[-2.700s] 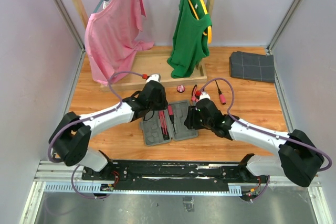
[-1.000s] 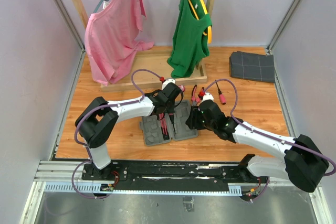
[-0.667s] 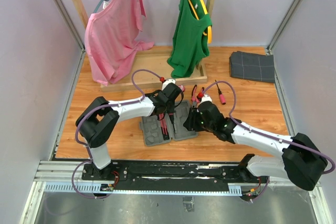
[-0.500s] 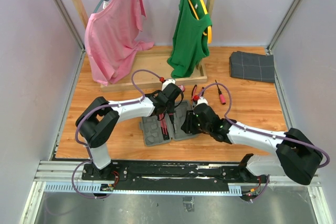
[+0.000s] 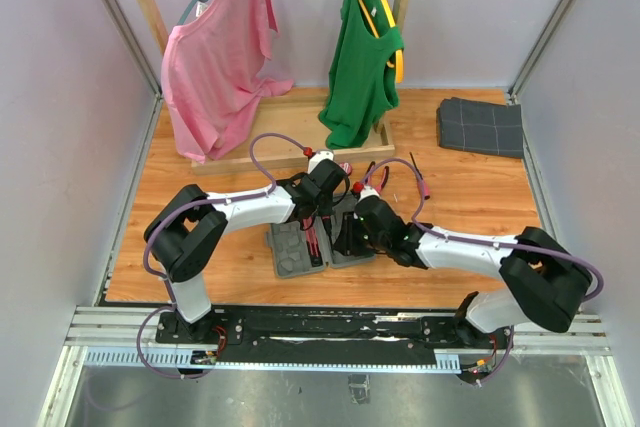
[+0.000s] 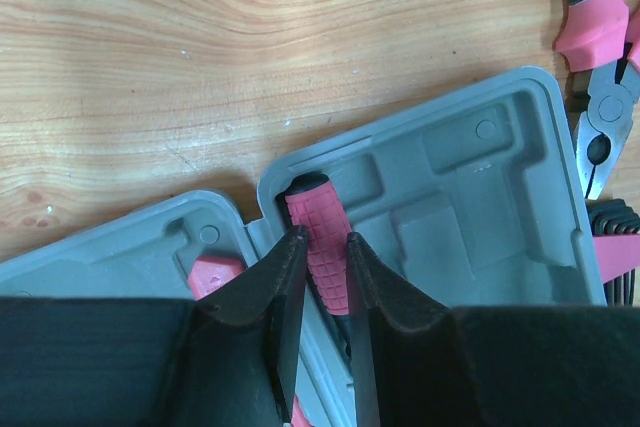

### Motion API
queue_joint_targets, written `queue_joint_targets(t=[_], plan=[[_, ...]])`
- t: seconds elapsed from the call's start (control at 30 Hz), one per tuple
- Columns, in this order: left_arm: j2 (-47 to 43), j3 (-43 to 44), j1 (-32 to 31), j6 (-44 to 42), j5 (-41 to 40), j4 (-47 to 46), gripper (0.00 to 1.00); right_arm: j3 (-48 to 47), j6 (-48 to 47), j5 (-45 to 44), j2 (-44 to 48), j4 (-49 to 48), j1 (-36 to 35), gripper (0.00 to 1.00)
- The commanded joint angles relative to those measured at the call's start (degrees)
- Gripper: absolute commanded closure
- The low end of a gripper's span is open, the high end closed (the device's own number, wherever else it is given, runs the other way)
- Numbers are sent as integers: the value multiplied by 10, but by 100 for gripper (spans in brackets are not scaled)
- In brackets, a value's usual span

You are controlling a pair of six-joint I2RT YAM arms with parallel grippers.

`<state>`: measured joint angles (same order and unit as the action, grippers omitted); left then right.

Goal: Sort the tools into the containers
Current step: Place the screwdriver in the storage box.

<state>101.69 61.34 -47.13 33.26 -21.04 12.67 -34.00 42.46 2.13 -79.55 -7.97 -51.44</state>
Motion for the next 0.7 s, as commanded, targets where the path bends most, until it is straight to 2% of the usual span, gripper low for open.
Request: queue_joint_targets(t=[0.0,0.67], plan=[[20,-21,-3,1,-12,28,73,-19,-1,27,-11,-23,-11,72],[14,-24,-3,1,-7,23,74,-36,3,57,-52,-23,-13,87]])
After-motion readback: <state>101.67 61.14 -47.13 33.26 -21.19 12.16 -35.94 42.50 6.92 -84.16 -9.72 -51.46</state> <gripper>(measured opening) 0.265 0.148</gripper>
